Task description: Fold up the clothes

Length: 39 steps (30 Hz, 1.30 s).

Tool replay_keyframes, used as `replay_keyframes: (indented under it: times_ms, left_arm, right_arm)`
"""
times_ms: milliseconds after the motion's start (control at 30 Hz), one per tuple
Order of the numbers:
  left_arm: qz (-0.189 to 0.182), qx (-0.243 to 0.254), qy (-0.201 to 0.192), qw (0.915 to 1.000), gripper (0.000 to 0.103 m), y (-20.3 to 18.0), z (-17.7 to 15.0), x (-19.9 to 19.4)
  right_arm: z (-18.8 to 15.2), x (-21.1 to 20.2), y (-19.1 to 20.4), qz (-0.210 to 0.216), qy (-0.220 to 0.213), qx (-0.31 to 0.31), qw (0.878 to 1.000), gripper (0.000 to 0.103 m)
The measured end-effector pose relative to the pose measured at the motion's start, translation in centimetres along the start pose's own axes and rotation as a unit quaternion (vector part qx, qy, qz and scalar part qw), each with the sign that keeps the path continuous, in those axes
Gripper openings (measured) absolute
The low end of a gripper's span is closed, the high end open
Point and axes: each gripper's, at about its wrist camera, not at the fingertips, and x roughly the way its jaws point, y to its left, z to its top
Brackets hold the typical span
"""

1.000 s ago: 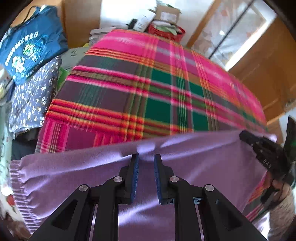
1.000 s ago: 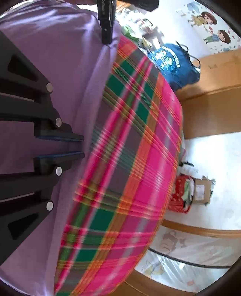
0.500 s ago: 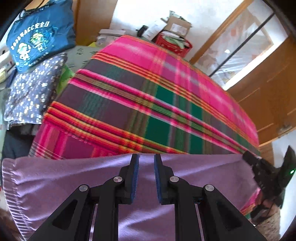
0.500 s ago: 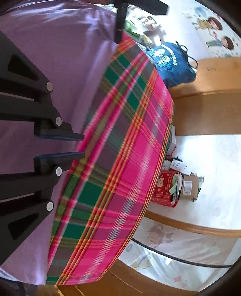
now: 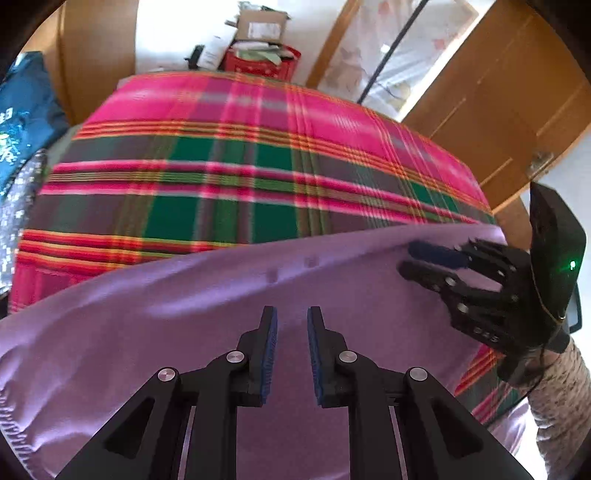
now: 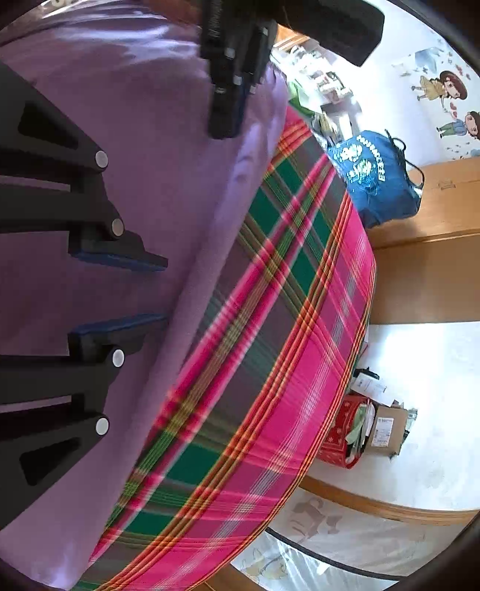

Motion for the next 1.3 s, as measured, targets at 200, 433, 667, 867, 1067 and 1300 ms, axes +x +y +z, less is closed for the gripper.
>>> replay_keyframes:
  times_ms: [200, 433, 667, 867, 1067, 1300]
  left_arm:
    - [-0.014, -0.016, 0.005, 0.9998, 0.017, 0.8, 0.7, 0.8]
    - [-0.042, -0.060, -0.003, 0.9973, 0.017, 2.0, 2.1, 1.2]
    - [-0.013, -0.064, -0.006, 0.9978, 0.017, 2.9, 2.1, 0.3]
    - [-0.003, -0.083, -0.016, 0.9964, 0.017, 4.7, 0.4, -2.3]
    - [0.016, -0.106, -0.006, 0.9943, 0.017, 6.9, -1.1, -2.1]
    - [0.011, -0.103, -0.016, 0.9945, 0.017, 7.5, -0.7, -1.7]
  right_arm:
    - [1.5, 1.3, -1.0, -0.025, -0.013, 0.026, 0.999, 0.025]
    - [1.4, 1.2, -1.1, -0.037, -0.025, 0.026, 0.999, 0.026]
    - [1.2, 0.2, -1.8, -0.032, -0.024, 0.051, 0.998, 0.026]
    - [-0.3, -2.5, -0.5, -0.006, -0.034, 0.043, 0.998, 0.026]
    - [-2.2, -1.8, 2.2, 0.001, -0.009, 0.006, 1.000, 0.026]
    - [-2.0, -0.9, 2.5, -0.009, -0.023, -0.005, 1.000, 0.028]
